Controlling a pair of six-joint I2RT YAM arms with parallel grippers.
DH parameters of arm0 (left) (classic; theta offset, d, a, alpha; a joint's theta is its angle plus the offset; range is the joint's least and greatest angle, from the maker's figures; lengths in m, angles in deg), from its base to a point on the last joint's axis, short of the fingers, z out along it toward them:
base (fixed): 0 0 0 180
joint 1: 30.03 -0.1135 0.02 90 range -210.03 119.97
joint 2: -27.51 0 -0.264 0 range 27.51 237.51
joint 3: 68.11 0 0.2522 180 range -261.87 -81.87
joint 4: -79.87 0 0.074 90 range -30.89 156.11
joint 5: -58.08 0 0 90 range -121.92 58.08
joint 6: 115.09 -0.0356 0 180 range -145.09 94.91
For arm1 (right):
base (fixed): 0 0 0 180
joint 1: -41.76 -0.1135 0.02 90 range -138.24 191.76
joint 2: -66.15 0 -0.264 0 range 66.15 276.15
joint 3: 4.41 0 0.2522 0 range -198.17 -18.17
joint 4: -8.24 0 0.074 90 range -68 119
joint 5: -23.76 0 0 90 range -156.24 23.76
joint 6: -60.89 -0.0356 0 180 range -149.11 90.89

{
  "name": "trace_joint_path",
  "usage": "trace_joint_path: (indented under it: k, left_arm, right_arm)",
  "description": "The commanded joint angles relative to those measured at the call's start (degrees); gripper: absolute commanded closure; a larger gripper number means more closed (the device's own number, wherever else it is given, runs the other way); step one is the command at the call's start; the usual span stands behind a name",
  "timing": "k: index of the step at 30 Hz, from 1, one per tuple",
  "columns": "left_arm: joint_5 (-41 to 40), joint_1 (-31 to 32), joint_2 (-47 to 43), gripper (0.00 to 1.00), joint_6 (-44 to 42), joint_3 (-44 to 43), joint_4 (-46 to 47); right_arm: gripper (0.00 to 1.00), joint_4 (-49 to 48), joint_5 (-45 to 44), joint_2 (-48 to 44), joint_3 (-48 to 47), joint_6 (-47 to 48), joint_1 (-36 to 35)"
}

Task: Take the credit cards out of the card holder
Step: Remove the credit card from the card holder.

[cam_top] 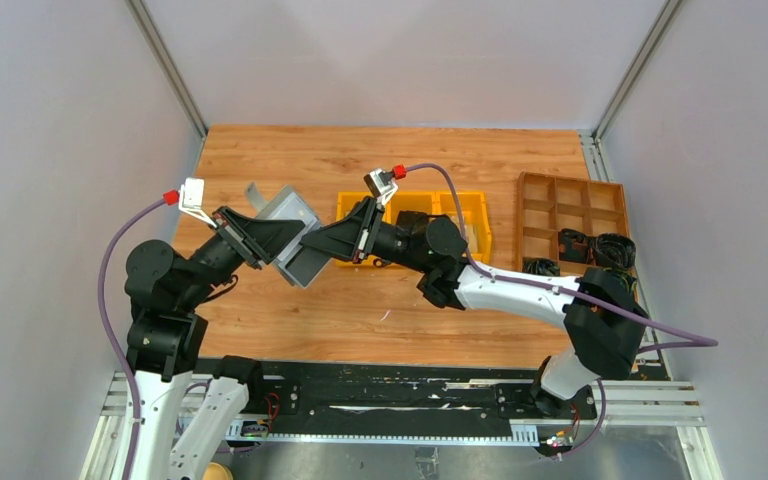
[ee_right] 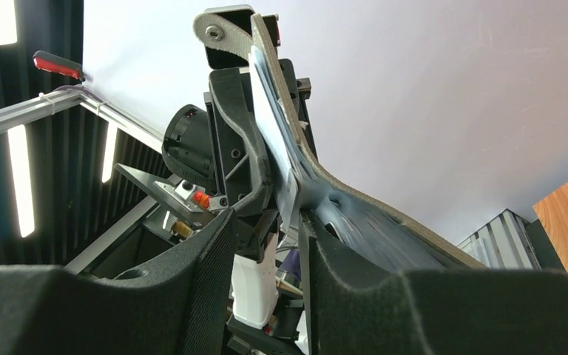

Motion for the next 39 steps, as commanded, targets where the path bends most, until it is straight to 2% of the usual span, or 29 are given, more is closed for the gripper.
trace_joint_path:
  k: [1,5,9,12,18,26,32,39]
  left_arm:
    - [4.1,0.1,-0.3,0.79,3.1,-2.9,5.3]
    - [5.6,0.1,0.0,0.64,4.7,-3.1,5.9]
    - [6.1,0.1,0.2,0.61,5.4,-3.7,6.2]
    - [5.8,0.1,0.2,0.67,5.5,-3.9,6.1]
    - [5.0,0.1,0.1,0.78,5.7,-3.9,5.6]
    - [2.7,0.0,0.0,0.89,4.6,-4.7,4.2]
    - [0.5,-0.2,0.7,0.98,3.4,-6.0,3.5]
    - [-1.5,-0.3,1.6,1.00,2.6,-6.9,3.7]
  right_arm:
    - [0.61,0.9,-4.6,1.2,-1.7,1.3,-0.8]
    - [0.66,-0.6,-5.2,2.3,-3.1,0.9,-1.1]
    - [0.71,-1.6,-6.1,2.8,-3.0,0.6,-1.4]
    - [0.74,-3.3,-6.3,3.0,-2.6,-0.1,-1.5]
    - [0.75,-7.2,-7.4,3.4,-1.0,-1.3,-1.5]
    - [1.00,-11.9,-8.1,3.3,1.2,-2.2,-1.6]
    - [1.00,-13.5,-7.6,1.0,4.5,-1.0,-1.7]
    - [1.00,-10.8,-8.0,-3.0,8.3,1.1,-1.7]
